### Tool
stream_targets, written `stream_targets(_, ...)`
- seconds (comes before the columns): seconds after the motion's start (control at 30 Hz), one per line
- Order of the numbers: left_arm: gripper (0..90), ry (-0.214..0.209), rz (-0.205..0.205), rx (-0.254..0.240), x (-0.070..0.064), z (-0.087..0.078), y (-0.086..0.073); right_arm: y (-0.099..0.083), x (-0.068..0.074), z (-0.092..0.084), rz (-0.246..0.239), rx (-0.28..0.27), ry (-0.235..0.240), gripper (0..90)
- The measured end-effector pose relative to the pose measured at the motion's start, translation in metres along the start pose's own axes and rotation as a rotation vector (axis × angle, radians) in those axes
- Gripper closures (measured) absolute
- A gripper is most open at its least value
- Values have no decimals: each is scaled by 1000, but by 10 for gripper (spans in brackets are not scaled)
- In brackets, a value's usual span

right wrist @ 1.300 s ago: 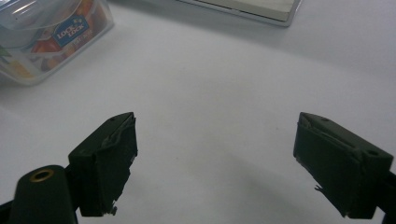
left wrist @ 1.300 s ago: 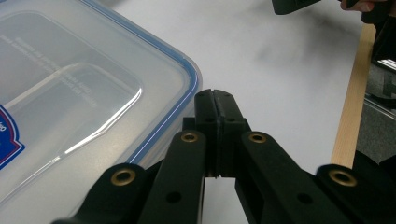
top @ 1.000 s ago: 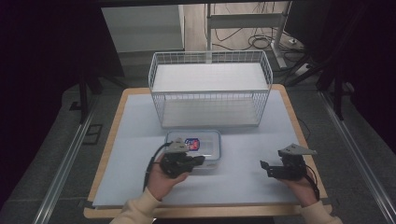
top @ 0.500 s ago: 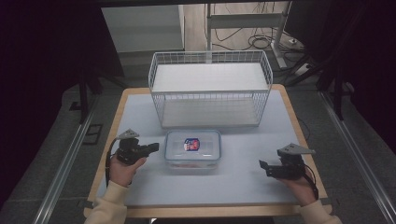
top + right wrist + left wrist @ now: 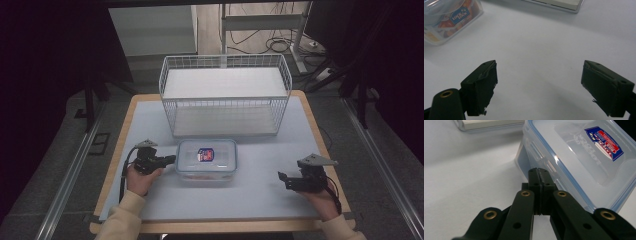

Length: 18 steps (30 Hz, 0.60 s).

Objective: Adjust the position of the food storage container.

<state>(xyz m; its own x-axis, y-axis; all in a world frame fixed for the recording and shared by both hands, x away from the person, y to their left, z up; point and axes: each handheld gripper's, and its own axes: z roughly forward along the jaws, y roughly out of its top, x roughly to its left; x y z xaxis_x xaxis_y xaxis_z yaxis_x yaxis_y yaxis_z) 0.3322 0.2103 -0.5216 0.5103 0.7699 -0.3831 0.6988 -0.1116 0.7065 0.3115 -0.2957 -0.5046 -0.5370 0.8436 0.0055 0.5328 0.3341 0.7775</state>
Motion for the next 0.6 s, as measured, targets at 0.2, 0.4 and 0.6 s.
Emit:
stream_targets(0.2, 898, -16, 25, 32, -13, 13, 1, 1, 1, 1, -7, 1, 3, 138)
stream_targets(0.4, 898, -48, 35, 39, -25, 25, 3, 1, 1, 0, -4, -1, 4, 138)
stream_targets(0.6, 898, -54, 37, 35, -30, 30, 6, 2, 0, 0, -1, -7, 7, 138)
